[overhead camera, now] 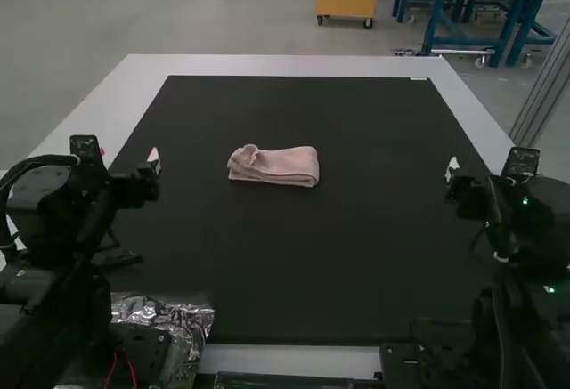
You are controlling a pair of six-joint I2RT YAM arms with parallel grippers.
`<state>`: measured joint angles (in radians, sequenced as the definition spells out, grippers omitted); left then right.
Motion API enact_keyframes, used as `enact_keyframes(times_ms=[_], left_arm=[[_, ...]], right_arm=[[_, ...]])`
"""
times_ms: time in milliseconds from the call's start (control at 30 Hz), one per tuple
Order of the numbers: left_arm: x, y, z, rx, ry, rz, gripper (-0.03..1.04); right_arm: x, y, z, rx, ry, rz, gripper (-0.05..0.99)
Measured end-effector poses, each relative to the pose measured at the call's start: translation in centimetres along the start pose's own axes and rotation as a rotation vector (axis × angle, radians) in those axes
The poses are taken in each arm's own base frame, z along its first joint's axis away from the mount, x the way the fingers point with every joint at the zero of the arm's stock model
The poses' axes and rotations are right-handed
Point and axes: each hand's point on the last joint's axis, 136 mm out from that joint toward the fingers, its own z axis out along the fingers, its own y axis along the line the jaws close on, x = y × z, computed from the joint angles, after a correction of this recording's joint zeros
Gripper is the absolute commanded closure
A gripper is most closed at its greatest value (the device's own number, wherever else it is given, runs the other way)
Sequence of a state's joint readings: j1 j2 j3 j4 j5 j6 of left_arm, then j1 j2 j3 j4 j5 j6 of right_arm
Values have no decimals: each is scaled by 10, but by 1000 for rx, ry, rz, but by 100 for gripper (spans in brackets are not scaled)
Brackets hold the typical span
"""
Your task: Fold the towel.
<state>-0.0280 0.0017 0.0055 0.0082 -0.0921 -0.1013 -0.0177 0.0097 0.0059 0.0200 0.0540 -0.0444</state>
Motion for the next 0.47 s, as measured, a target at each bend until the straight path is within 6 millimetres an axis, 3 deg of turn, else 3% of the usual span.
enact_keyframes(times_ms=[467], left_arm=[[1, 4, 0, -21, 3, -32, 4]], right_arm=[[4, 4, 0, -23, 15, 7, 2]])
